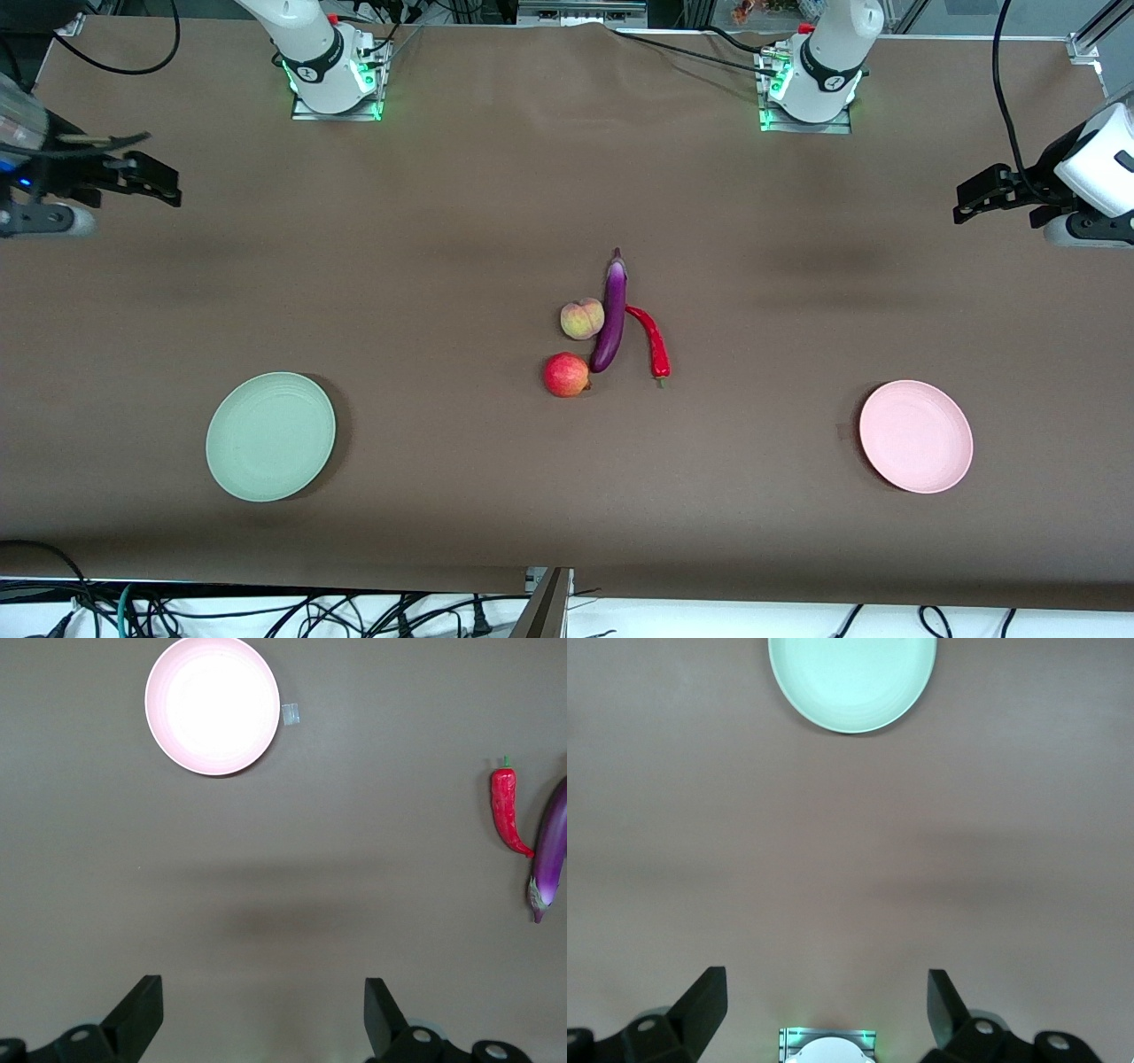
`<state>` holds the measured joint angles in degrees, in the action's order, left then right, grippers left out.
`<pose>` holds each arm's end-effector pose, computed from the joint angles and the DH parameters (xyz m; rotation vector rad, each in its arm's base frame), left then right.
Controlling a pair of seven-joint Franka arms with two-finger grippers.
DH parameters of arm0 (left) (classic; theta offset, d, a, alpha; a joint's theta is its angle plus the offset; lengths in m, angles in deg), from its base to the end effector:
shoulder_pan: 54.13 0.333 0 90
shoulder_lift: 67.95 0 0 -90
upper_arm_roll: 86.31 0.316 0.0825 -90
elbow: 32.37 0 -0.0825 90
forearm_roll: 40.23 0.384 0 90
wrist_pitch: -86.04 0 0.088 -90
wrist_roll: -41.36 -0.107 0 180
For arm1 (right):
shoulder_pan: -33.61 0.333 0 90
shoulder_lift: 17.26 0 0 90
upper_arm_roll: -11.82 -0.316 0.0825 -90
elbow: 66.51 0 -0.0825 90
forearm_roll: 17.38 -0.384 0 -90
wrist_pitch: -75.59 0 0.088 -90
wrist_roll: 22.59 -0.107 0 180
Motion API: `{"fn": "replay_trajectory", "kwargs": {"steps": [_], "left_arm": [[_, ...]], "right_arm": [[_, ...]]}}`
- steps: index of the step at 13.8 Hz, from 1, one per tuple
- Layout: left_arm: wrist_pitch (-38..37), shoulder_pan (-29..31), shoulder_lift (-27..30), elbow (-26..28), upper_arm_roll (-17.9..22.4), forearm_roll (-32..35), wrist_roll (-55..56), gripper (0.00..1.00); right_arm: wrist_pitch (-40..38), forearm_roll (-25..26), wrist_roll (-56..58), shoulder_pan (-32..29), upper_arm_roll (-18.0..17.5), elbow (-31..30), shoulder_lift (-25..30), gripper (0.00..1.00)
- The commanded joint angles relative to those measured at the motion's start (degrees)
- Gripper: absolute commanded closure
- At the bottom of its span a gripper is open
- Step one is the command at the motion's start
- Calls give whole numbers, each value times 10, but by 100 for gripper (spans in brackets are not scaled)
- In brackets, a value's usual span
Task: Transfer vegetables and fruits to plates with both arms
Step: 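Start moving both grippers from rest toward the vegetables and fruits, then lower the left gripper to the chili while the right gripper reaches the peach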
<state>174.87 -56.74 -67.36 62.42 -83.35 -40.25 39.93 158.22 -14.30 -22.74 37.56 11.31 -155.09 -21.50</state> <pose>0.5458 0.0034 0.5892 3.1357 -0.0296 -0.1470 0.5597 0.0372 0.5848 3.0675 0.1122 -0.2702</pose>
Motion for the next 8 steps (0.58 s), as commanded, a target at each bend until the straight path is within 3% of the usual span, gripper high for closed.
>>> {"fn": "replay_trajectory", "kwargs": {"steps": [1, 5, 8], "left_arm": [[-15, -1, 3, -8, -1, 10, -9, 0], [-28, -8, 2, -7, -4, 8, -9, 0], [-37, -10, -17, -7, -32, 3, -9, 0]], "right_arm": [[3, 8, -3, 15, -4, 10, -24, 0], [78, -42, -5, 58, -5, 27, -88, 0], [139, -71, -92, 92, -8, 85, -184, 0]]}}
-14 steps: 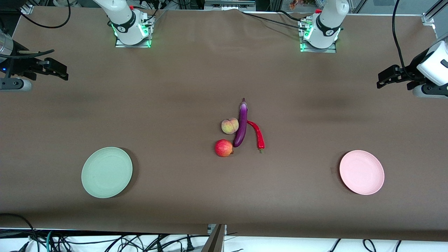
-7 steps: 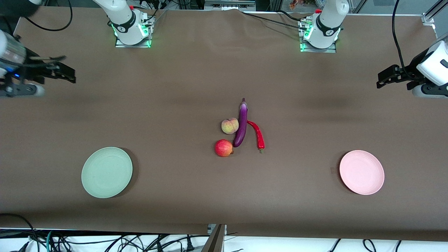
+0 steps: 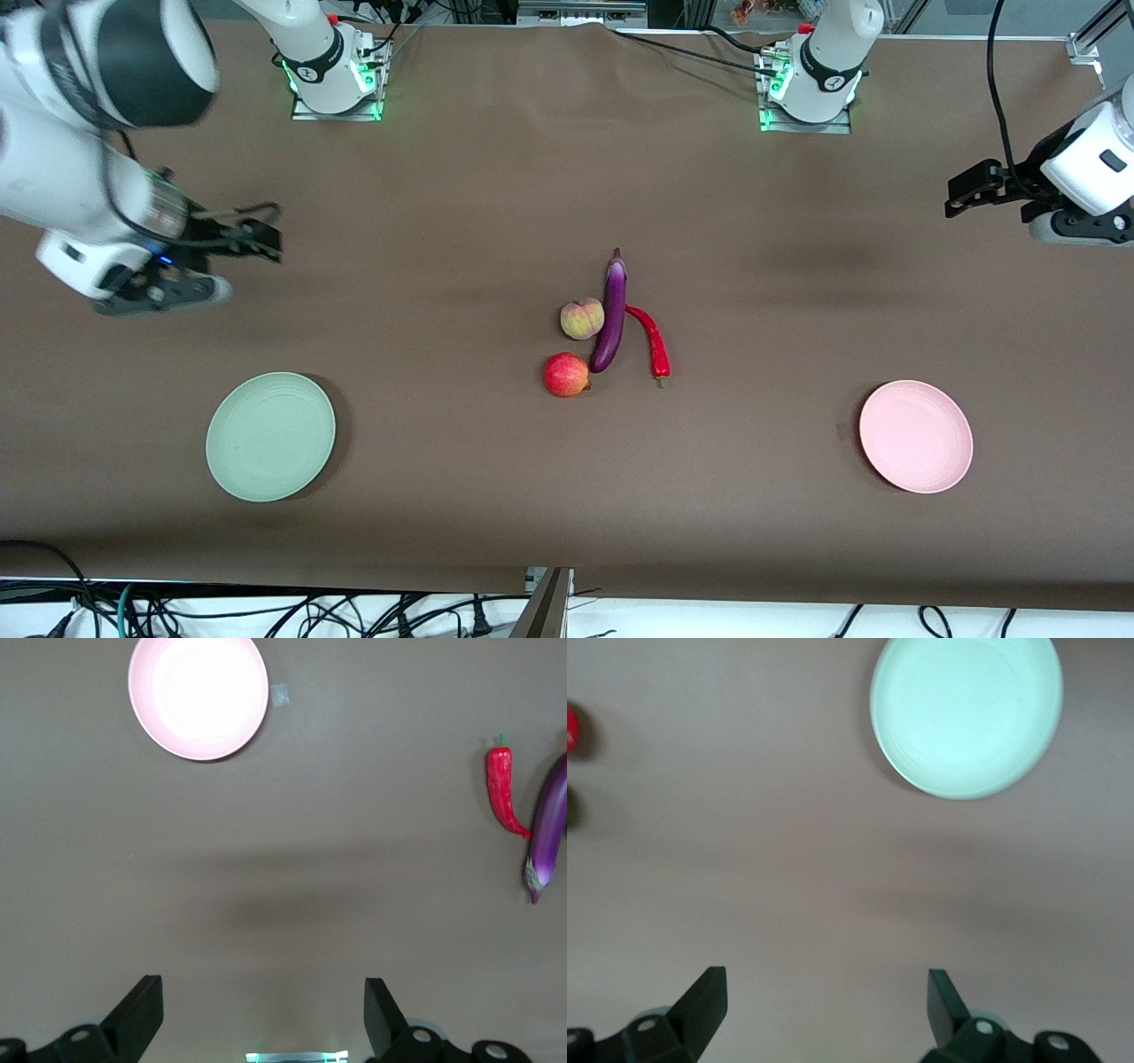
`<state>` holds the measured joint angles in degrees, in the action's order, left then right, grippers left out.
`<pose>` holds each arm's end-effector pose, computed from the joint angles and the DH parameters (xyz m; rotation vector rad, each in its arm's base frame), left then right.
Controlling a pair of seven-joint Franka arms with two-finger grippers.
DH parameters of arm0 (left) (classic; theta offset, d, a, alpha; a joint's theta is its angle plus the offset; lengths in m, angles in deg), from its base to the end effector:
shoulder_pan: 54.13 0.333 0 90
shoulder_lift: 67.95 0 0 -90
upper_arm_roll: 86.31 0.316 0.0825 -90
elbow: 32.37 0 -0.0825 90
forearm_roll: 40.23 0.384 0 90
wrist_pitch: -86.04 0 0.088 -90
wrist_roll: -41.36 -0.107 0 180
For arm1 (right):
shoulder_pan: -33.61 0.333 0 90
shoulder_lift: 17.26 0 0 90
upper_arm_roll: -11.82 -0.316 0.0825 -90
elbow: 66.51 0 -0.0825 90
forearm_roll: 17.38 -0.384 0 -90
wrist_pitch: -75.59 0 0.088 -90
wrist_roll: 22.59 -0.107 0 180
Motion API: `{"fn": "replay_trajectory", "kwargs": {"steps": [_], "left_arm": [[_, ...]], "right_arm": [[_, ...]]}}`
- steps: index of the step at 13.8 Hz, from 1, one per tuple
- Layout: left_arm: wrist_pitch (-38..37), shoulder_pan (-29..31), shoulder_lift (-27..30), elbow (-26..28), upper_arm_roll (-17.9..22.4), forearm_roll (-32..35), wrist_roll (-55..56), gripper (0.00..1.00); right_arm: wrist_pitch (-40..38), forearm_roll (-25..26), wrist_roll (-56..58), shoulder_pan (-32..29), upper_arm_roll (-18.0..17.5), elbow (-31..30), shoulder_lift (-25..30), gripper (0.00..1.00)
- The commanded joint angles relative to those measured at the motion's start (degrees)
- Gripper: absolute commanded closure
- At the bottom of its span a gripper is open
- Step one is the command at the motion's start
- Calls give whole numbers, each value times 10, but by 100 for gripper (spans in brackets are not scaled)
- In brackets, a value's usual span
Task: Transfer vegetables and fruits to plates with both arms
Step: 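Lower the left gripper to the chili while the right gripper reaches the peach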
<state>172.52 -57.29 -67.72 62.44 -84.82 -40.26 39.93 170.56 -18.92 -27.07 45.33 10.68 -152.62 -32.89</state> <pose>0.5424 -0.0158 0.5826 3.1323 -0.0848 -0.2219 0.6160 0.1420 0.5012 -3.1141 -0.2214 0.1900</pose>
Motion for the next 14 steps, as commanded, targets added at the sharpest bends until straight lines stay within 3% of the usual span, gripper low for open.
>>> {"fn": "replay_trajectory", "kwargs": {"steps": [1, 4, 9, 14], "left_arm": [[-12, -5, -28, -8, -22, 2, -9, 0], [33, -6, -86, -8, -61, -13, 27, 0], [163, -18, -192, -3, -117, -19, 157, 0], [283, -65, -276, -1, -118, -13, 281, 0]], "right_arm": [[47, -56, -81, 23, -2, 63, -91, 0], [139, -84, -160, 68, -2, 63, -139, 0], [196, -76, -256, 128, 0, 62, -174, 0], [211, -75, -272, 138, 0, 62, -186, 0]]}}
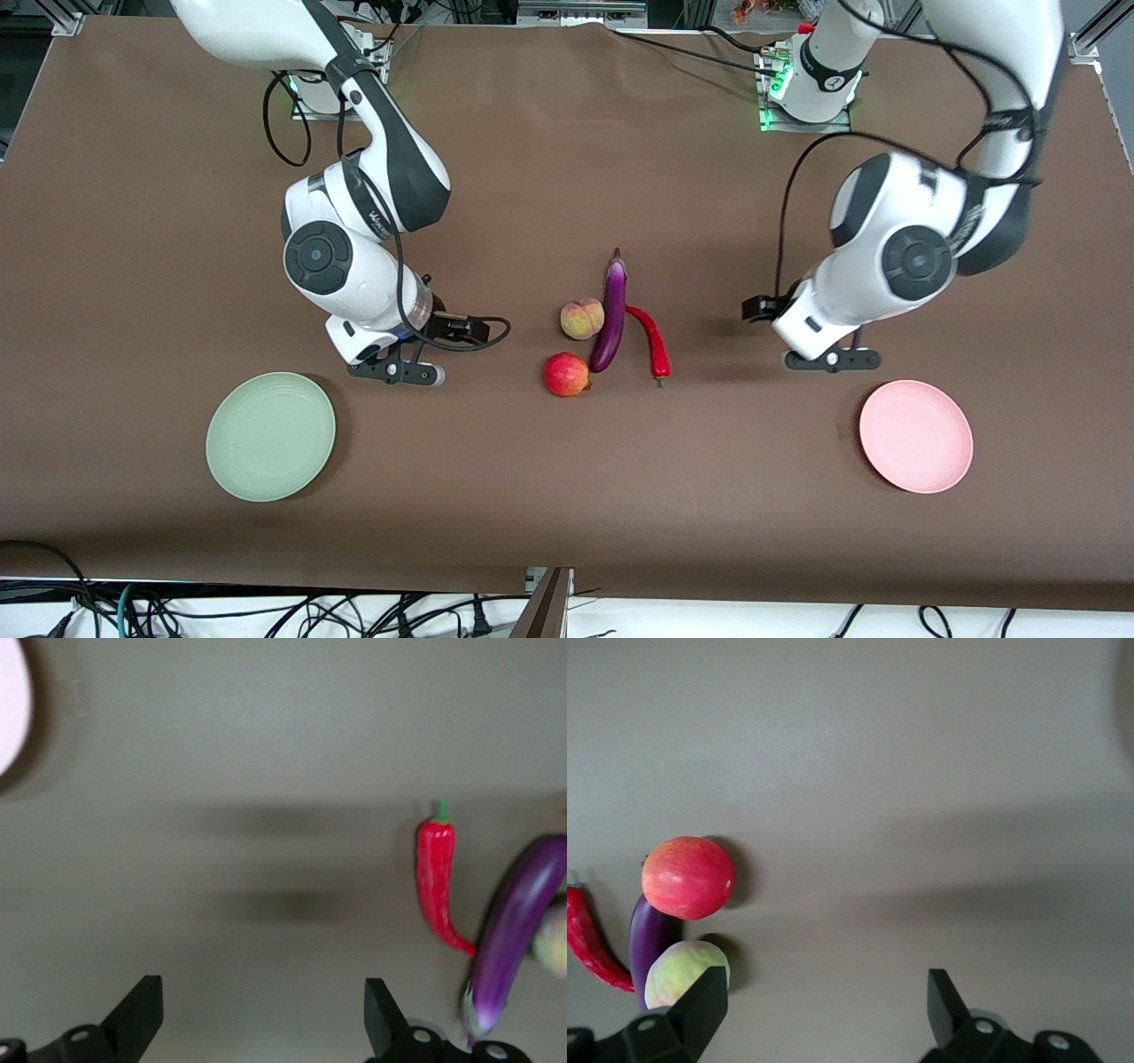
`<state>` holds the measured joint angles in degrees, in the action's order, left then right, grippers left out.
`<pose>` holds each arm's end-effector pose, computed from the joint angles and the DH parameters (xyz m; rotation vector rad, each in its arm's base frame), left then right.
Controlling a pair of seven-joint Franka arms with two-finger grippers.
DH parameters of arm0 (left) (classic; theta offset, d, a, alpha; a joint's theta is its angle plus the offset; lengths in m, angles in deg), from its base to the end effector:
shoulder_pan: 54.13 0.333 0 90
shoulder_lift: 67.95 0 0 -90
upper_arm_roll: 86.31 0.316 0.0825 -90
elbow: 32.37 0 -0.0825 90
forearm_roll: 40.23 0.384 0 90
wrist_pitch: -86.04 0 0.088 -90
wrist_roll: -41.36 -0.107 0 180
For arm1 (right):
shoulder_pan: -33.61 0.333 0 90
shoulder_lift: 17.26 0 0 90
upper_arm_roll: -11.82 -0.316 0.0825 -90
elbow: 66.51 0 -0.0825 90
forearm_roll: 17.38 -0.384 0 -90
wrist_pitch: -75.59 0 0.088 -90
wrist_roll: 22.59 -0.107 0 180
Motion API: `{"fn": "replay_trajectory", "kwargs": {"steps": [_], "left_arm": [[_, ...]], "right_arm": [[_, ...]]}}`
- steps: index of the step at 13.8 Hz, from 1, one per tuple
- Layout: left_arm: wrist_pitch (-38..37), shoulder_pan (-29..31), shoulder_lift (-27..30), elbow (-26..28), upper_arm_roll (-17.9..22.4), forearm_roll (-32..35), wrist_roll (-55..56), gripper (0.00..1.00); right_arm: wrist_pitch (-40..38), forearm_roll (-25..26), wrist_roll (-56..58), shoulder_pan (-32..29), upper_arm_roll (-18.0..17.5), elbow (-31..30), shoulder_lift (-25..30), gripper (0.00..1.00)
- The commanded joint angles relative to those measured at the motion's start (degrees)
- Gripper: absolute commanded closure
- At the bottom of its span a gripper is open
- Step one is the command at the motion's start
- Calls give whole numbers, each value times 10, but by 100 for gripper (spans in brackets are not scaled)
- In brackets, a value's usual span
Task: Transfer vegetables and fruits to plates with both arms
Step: 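Lower the left gripper to the chili while the right gripper reaches the peach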
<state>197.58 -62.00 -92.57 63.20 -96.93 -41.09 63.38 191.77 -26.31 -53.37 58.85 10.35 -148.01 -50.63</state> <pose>0.6207 -0.1960 0.3494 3.0925 0.1223 -0.2585 0.6376 0.3269 0.3608 -2.9863 0.2135 0.0816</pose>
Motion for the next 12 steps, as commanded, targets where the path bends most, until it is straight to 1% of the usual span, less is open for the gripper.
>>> {"fn": "replay_trajectory", "kwargs": {"steps": [1, 2, 3, 5, 6, 7, 9, 12], "left_arm": [[63, -28, -46, -8, 3, -5, 78, 0], [91, -35, -64, -8, 2, -4, 95, 0], [122, -56, -87, -8, 3, -5, 105, 0], [175, -90, -114, -9, 5, -3, 174, 0], [188, -100, -126, -9, 6, -1, 185, 0], [194, -102, -134, -8, 6, 16, 192, 0], [197, -113, -149, -9, 5, 66, 220, 0], [231, -139, -170, -7, 7, 74, 264, 1]], "right_arm": [[-1, -1, -9, 6, 3, 16, -13, 0], [7, -1, -9, 9, 3, 16, -17, 0], [18, -1, -9, 10, 3, 16, -20, 0], [22, 0, -9, 15, 3, 16, -25, 0], [22, 0, -9, 17, 3, 16, -26, 0], [22, 0, -9, 18, 3, 16, -28, 0], [23, -1, -9, 23, 3, 16, -33, 0], [31, -2, -9, 35, 3, 16, -43, 0]]}}
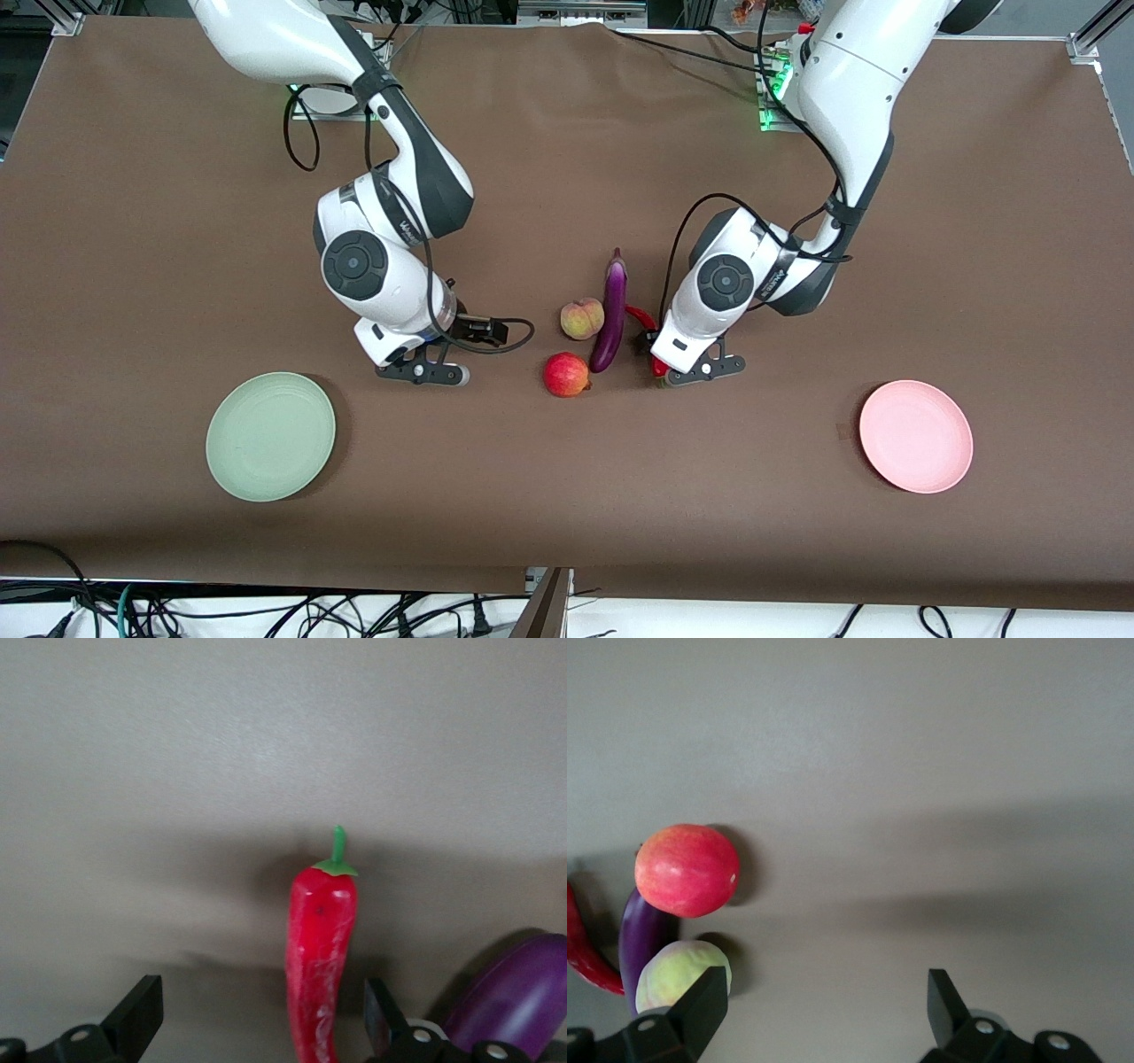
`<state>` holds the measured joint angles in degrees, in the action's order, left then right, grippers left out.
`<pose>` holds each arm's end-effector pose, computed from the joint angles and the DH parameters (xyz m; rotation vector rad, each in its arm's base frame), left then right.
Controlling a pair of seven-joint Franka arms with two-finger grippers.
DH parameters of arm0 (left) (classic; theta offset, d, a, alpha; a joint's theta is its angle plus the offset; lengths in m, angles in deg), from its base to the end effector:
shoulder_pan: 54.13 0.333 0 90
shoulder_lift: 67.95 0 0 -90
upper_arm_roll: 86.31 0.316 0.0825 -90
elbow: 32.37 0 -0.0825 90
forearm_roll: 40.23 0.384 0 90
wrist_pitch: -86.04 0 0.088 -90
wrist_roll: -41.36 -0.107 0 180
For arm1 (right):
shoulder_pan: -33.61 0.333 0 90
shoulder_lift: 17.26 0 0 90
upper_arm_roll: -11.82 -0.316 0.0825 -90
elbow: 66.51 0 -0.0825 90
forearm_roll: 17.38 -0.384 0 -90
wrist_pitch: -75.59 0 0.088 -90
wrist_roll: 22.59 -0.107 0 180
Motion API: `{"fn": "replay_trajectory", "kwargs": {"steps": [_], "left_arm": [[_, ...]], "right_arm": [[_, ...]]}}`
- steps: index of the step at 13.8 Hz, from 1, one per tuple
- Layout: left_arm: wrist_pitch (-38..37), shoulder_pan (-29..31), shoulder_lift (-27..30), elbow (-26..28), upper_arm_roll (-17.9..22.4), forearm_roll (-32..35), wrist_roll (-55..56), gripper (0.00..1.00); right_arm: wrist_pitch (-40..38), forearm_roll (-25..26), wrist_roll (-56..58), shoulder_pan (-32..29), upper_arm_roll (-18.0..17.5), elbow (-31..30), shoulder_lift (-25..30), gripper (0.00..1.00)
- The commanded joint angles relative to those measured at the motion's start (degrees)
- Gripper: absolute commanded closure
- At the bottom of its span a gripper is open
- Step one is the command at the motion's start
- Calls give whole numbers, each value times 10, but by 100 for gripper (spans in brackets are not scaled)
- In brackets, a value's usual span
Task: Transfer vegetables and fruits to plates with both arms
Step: 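Lower the left gripper to the chili while the right gripper reaches the peach, then grasp the chili with the left gripper while the right gripper grasps the peach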
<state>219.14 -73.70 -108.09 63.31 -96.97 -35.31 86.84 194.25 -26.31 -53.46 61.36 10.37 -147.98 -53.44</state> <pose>0.5929 -0.3285 0.1991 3.0908 0.3839 -0.0979 0.6278 0.3561 0.3296 -2.9952 0.1617 0.0917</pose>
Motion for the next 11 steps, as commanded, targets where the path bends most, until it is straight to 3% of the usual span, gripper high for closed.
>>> {"fn": "replay_trajectory", "kwargs": {"steps": [1, 2, 4, 5, 7, 9, 11], "left_arm": [[16, -26, -20, -8, 9, 18, 29, 25], [16, -26, -24, -9, 8, 34, 29, 50], [15, -21, -25, -8, 8, 54, 29, 88], [14, -20, -23, -9, 8, 54, 28, 96], [3, -9, -14, -11, 9, 54, 23, 100], [-58, 14, 18, -17, 10, 54, 21, 100], [-93, 61, 54, -17, 12, 55, -13, 100]], "right_arm": [[13, -2, -13, 17, 3, 16, -17, 0], [16, -1, -29, 23, 3, 16, -21, 0], [27, -1, -62, 37, 3, 16, -29, 0], [35, -1, -71, 46, 3, 16, -33, 0], [43, -1, -91, 64, 3, 16, -46, 0], [58, -1, -106, 76, 4, 15, -56, 0], [70, -2, -127, 90, 4, 14, -61, 0]]}}
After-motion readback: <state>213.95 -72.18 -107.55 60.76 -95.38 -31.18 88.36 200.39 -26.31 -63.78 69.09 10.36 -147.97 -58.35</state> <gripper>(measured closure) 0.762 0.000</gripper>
